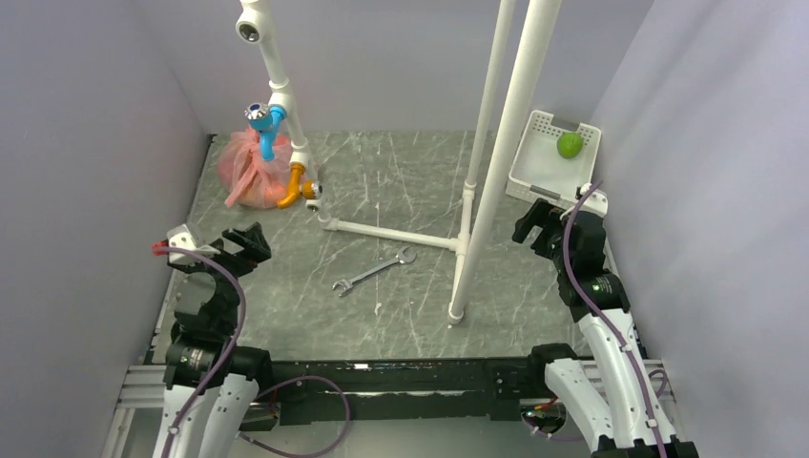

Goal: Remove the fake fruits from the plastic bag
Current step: Move the plastic bag to the center of the board.

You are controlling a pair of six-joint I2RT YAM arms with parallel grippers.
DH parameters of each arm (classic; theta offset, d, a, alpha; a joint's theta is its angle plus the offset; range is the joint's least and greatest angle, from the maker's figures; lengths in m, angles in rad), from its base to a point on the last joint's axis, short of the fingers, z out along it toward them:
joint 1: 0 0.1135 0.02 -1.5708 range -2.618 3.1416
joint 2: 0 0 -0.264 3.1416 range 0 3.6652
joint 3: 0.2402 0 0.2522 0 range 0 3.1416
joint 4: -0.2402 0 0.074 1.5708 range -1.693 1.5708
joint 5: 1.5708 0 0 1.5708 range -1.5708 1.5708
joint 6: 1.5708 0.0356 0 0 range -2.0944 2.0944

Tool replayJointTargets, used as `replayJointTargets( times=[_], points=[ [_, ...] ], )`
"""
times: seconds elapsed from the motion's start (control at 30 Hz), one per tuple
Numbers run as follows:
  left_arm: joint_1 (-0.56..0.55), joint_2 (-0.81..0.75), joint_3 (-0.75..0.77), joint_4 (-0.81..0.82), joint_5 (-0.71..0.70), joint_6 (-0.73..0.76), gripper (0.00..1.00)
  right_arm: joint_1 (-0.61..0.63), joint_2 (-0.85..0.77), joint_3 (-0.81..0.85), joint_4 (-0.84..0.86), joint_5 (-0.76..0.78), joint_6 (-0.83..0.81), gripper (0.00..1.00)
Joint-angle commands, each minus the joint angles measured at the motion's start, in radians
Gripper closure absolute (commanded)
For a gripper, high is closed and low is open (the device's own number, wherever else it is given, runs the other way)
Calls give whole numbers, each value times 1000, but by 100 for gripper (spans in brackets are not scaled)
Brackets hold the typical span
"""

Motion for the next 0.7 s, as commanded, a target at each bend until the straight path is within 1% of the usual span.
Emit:
replayJointTargets(
  times=[0.0, 0.1, 0.17, 0.27, 0.4, 0.47, 0.57, 0.67],
  points=[
    [-2, 81, 181, -247, 50, -35, 1, 3, -6, 23, -7, -47, 1, 0],
    [-2, 126, 212, -292, 78, -83, 1, 3, -1, 40, 7, -77, 9, 0],
    [-2, 150, 206, -280, 124, -73, 1, 3, 1, 36, 26, -119, 12, 0],
    [0, 192, 216, -296, 157, -63, 1, 4, -17, 21, 51, -183, 13, 0],
    [4, 253, 240, -306, 158, -54, 1, 3, -29, -3, 59, -233, 20, 0],
    [25, 285, 250, -297, 173, -54, 1, 3, -27, -3, 47, -261, 21, 0],
    [121, 355, 274, -284, 267, -59, 1, 3, -50, -18, 53, -306, 24, 0],
    [284, 425, 280, -235, 420, -86, 1, 3, -72, -29, 64, -338, 24, 0]
  ],
)
